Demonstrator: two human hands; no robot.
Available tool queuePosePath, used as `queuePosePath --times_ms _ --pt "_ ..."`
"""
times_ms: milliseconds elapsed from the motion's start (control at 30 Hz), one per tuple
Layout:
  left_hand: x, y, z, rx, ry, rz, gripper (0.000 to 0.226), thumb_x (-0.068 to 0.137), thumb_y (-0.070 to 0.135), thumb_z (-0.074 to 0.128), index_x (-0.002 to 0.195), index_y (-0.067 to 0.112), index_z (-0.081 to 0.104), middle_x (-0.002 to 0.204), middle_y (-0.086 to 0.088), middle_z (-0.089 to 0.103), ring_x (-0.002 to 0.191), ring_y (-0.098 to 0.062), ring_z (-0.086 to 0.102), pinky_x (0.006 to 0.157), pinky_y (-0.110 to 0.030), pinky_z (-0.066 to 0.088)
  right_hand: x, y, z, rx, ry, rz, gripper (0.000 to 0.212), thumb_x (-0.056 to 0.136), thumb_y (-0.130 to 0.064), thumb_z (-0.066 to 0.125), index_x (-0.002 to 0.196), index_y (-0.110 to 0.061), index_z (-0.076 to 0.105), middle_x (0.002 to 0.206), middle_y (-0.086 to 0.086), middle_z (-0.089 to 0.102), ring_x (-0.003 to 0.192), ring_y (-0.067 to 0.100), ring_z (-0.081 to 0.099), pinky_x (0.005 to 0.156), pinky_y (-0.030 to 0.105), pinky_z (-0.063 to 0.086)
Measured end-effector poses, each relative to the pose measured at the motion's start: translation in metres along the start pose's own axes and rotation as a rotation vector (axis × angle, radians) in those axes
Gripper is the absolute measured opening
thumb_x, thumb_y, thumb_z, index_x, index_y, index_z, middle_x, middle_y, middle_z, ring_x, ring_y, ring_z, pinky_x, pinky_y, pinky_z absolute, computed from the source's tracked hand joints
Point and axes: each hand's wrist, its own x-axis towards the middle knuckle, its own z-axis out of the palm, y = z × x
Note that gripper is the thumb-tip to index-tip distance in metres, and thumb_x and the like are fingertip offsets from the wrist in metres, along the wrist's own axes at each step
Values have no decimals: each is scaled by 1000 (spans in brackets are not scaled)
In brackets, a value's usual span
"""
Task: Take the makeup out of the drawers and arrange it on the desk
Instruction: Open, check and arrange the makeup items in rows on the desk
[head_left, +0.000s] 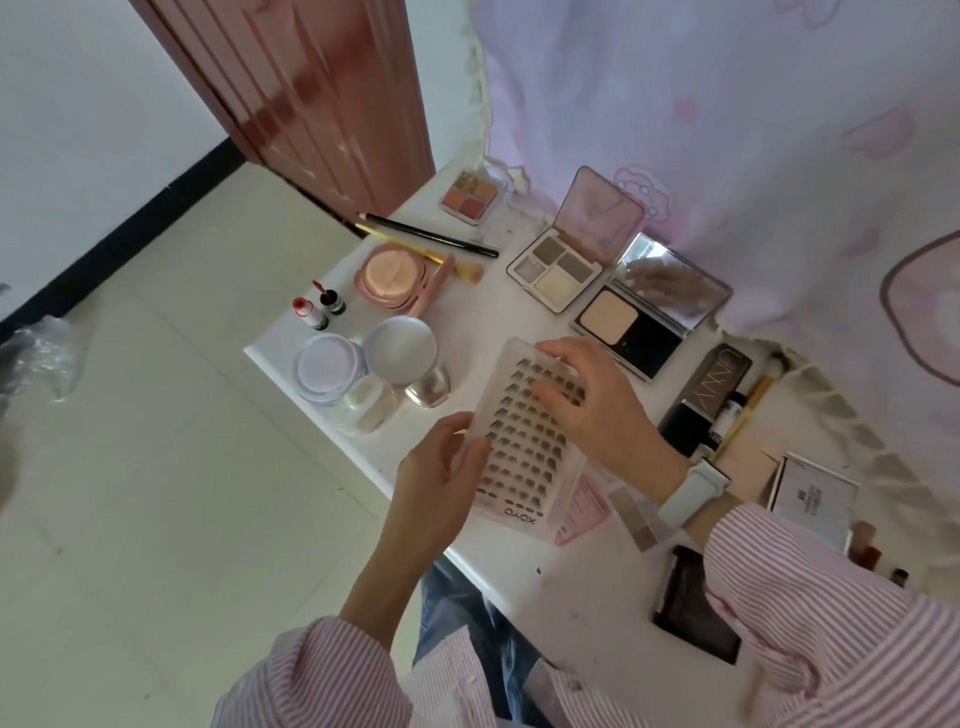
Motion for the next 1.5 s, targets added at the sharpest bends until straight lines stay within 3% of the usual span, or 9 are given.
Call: queuePosePath --times_ms 100,233,333,500,667,867,1100,1333,1500 --pt "3 10 4 54 79 114 14 92 22 53 105 28 53 95 17 61 87 -1 61 69 -4 46 -2 -9 4 -45 170 -24 42 91 -22 54 130 -11 44 130 1 38 119 13 40 104 37 37" --pt "7 26 12 46 243 318 17 92 22 54 106 27 46 96 13 61 83 8 59 70 -5 45 -10 -37 5 216 136 113 36 91 -30 53 126 -30 46 125 -14 43 120 1 37 99 13 32" --pt "11 32 15 67 93 405 31 85 34 55 113 35 43 114 16 61 102 8 56 82 -11 46 -8 -45 -1 605 -16 156 22 91 -22 54 112 -27 57 109 -5 64 106 8 59 90 21 48" --pt "11 31 15 -42 -62 433 45 83 19 54 127 28 46 140 16 41 129 8 34 103 -9 30 -4 -39 -18 797 -105 192 28 93 -5 44 113 -19 58 116 -1 63 104 14 62 88 32 53" --pt "12 34 14 -149 -47 395 37 87 13 51 118 32 51 134 15 47 127 4 39 102 -24 41 -6 -33 -27 711 -169 133 35 94 -1 39 120 -19 53 112 -5 63 104 14 63 87 32 53" --pt "13 37 14 -200 -94 343 43 92 -2 45 120 31 48 138 13 41 121 19 34 85 0 36 -6 -35 -33 563 -166 73 40 92 1 43 130 -11 47 112 -10 62 104 8 63 84 26 54" --pt "14 35 16 -231 -84 336 40 91 -3 48 117 28 54 133 13 48 125 4 41 80 -3 42 -8 -34 -39 583 -185 68 37 92 2 44 126 -11 49 107 -6 65 99 9 65 81 26 55" --pt "18 34 20 -337 -56 262 37 90 7 55 112 36 59 127 2 58 122 -15 50 101 -44 43 -9 -31 -34 603 -137 73 30 89 -2 52 108 -24 58 101 1 69 95 15 67 82 30 56" --pt "18 37 20 -341 -39 240 34 87 9 59 112 31 60 123 -1 59 115 -15 57 98 -43 46 -9 -28 -32 507 -115 53 28 88 -6 56 104 -29 59 98 -3 70 92 12 68 82 32 56"
